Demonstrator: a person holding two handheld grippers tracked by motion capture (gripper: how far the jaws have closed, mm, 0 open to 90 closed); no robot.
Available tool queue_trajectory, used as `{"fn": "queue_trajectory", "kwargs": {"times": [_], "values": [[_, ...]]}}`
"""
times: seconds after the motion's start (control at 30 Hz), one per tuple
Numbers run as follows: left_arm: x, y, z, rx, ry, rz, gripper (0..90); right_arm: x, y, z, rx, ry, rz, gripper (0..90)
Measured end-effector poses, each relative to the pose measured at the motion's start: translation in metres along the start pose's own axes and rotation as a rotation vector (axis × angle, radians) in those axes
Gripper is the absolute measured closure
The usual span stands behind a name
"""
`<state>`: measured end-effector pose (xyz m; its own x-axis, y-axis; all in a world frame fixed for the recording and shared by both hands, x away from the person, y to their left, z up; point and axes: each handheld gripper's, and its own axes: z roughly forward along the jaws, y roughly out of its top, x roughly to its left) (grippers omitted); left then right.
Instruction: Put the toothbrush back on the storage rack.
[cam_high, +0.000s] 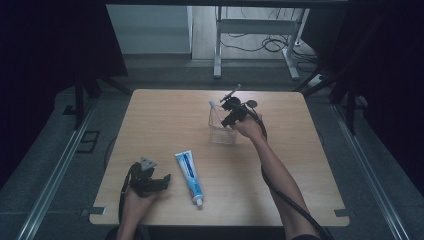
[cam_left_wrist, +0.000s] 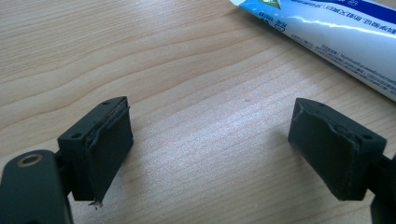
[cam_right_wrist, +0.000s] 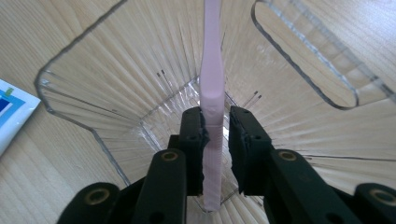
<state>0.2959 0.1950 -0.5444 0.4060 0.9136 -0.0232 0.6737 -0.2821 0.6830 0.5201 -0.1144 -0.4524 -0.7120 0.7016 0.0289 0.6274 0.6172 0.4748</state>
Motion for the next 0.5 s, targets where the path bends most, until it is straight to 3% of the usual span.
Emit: {"fn": "queue_trajectory", "kwargs": {"times": [0.5], "values": [[0.0, 0.0, 0.0, 0.001, 0.0, 0.0, 13.6, 0.004, -0.009, -0.031, -0.096, 0.014, -0.013, 53.0]]}}
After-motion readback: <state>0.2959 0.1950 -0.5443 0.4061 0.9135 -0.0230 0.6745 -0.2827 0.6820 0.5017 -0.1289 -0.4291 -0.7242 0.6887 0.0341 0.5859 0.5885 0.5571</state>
